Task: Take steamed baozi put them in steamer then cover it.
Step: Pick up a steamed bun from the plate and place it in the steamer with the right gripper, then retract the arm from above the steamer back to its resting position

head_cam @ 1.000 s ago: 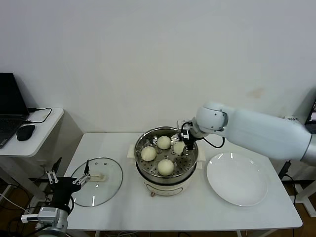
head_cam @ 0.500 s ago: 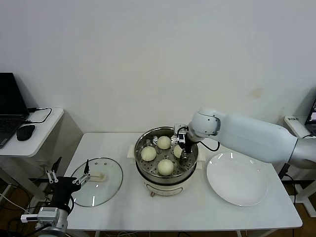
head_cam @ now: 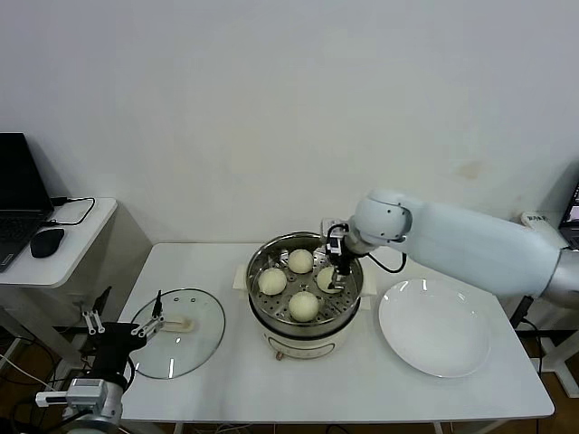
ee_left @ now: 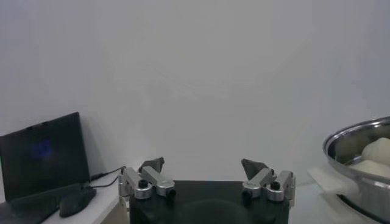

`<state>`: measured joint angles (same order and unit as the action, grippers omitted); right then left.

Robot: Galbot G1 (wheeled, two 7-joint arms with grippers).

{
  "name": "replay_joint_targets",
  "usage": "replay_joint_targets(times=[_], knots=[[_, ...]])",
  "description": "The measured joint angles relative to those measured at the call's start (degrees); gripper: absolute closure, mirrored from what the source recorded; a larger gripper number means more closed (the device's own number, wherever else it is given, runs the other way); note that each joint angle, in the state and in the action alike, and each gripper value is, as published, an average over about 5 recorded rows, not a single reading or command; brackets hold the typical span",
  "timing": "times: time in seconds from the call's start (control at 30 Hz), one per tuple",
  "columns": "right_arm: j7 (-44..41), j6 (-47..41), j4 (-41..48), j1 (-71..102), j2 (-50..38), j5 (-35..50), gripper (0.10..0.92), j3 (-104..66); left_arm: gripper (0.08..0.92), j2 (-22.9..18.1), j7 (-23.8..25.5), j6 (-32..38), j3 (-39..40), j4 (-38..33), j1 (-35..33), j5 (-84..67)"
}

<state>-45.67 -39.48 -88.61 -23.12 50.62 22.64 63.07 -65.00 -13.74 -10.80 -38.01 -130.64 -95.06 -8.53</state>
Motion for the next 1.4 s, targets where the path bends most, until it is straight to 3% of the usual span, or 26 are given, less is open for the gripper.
replay_joint_targets(times=[0.13,0.33,0.67,1.1,1.4], knots=[[4.2,0.8,-3.7,0.9,-3.4,3.2,0.202,-2.7,0.177,0.0,0.0,0.1,0.2,0.3,0.3,-0.1],[17.7,6.5,-11.1,8.2,-11.1,8.1,0.203,-8.8,0.177,-0.3,0.1,0.8,0.8,1.0,0.6,-0.1],[35.6,21.7,-19.1,40.6,-16.7,6.5,0.203,-37.2,0.177,-1.7,-0.2,3.0,2.5,2.7,1.3,0.6],[37.3,39.8,-23.1,84.6,4.6,-5.8,0.202,-81.4,0.177,-3.4,-1.2,6.9,4.8,6.4,1.4,5.6],[35.6,44.5,-24.0,103.7,18.8,-10.4,0.203,-101.2,0.177,-2.6,-2.0,10.4,4.4,12.8,2.2,25.1]])
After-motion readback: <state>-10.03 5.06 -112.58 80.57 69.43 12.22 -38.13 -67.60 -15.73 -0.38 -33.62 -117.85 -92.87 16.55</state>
